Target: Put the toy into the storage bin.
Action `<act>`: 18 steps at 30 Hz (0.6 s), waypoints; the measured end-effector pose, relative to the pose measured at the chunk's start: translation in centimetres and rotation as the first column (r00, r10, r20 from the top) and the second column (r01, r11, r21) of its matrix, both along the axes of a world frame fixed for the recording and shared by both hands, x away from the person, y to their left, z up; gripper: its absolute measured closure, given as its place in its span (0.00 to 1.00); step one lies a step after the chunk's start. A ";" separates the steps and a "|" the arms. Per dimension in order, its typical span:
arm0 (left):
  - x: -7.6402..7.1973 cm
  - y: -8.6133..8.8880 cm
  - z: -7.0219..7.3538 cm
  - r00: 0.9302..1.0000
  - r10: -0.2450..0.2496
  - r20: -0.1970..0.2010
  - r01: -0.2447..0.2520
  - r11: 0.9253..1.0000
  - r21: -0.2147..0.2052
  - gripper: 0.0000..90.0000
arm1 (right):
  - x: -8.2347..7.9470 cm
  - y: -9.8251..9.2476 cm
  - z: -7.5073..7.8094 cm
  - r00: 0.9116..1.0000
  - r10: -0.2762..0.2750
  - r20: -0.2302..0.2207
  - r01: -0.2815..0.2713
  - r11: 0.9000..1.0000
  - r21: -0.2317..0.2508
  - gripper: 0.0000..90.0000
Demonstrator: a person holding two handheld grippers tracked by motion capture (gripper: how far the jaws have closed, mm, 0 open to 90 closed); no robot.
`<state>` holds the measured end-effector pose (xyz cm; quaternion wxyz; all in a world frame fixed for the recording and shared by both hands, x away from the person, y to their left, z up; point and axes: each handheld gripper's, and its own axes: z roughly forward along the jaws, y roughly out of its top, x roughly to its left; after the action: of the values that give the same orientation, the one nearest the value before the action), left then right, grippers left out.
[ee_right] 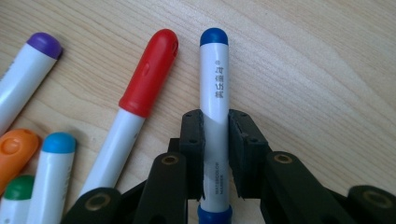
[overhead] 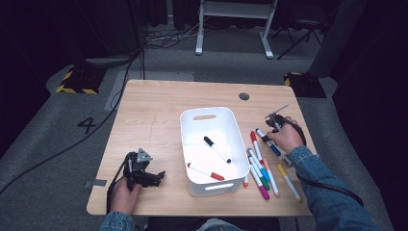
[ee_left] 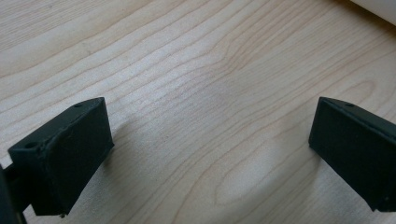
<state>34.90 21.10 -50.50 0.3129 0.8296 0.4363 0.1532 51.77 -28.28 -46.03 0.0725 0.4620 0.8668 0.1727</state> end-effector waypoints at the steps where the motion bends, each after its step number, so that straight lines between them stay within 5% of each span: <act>1: 0.0 0.0 0.0 1.000 0.000 0.000 0.000 1.000 0.000 0.00 | -0.1 -0.1 0.2 1.000 -0.006 0.003 0.006 1.000 0.012 0.86; 18: 0.0 0.0 0.0 1.000 0.000 0.000 0.000 1.000 0.000 0.00 | -1.9 -0.2 5.5 0.996 0.034 0.080 -0.047 0.987 0.155 0.86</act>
<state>34.90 21.10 -50.50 0.3129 0.8296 0.4363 0.1532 49.89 -28.44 -40.57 0.0658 0.4416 0.8563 0.2597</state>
